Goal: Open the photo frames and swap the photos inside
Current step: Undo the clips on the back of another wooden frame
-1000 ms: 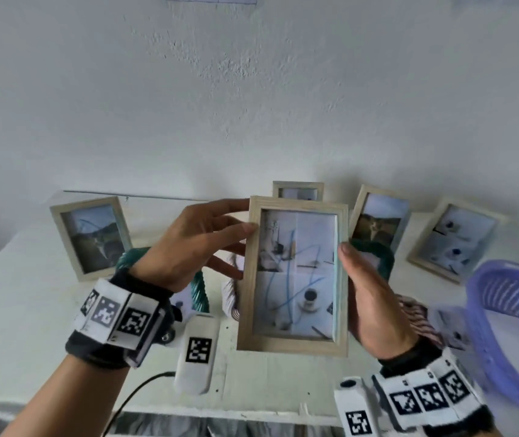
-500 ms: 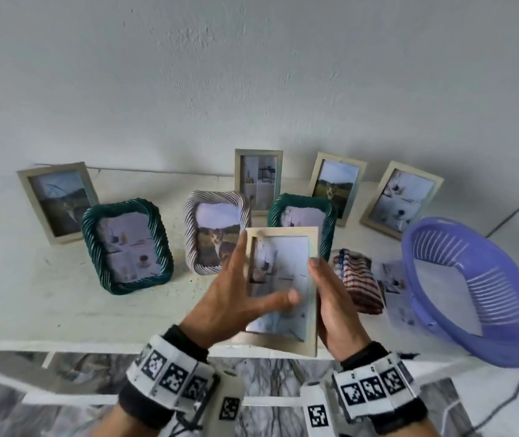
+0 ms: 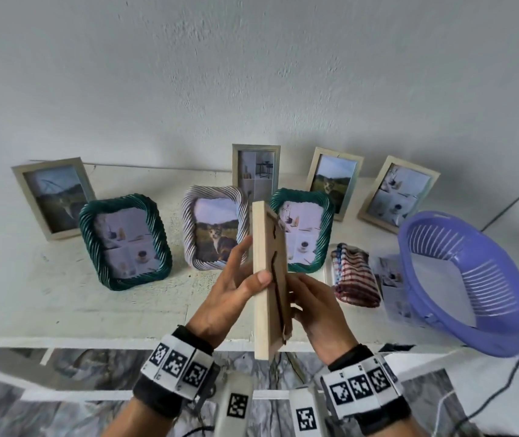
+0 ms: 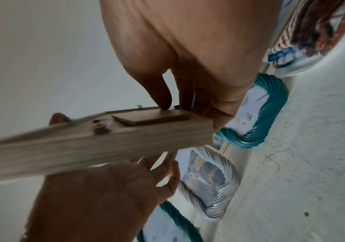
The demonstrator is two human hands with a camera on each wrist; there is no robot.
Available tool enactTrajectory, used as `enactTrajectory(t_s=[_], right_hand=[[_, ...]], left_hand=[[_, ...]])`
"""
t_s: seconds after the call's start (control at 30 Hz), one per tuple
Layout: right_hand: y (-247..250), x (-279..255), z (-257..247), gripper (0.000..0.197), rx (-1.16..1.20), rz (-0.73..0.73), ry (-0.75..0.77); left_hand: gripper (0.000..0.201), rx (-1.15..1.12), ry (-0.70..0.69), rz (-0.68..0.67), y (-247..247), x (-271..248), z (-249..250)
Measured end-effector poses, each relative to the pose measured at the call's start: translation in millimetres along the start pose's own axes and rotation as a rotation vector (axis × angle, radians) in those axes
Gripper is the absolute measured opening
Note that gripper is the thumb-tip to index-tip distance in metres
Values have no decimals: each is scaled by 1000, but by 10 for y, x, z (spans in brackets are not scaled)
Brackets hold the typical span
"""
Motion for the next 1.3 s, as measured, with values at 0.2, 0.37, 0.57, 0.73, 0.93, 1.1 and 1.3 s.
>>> enactTrajectory(t_s=[0.2, 0.37, 0.57, 0.73, 0.93, 1.1, 1.3], right_hand=[[381, -35, 88, 15, -285, 134, 30], [488, -48, 257, 9, -626, 193, 2], [594, -27, 530, 16, -903, 261, -68], [584, -2, 613, 19, -988, 251, -55], [518, -5, 569, 19, -1014, 254, -16], [550, 38, 592, 28, -961, 311, -127], [489, 117, 639, 26, -1031, 260, -310]], left_hand=[[58, -103, 41, 167, 619, -114, -376], [25, 159, 220, 229, 842, -142, -835], [26, 460, 332, 327, 953, -210, -1205], [25, 593, 355, 304, 947, -169, -1199], [28, 668, 299, 245, 846, -149, -1125], [39, 594, 303, 242, 868, -199, -1207], [28, 541, 261, 227, 791, -203, -1136]])
Point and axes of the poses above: each hand's wrist, its own x-axis towards the middle knuckle, its own y-axis out of the back of the hand, z = x × y, the point moved 10 cm from there along x, towards the middle knuckle, and after that the axes turned 11 degrees about -z, right-handed, at the moved point
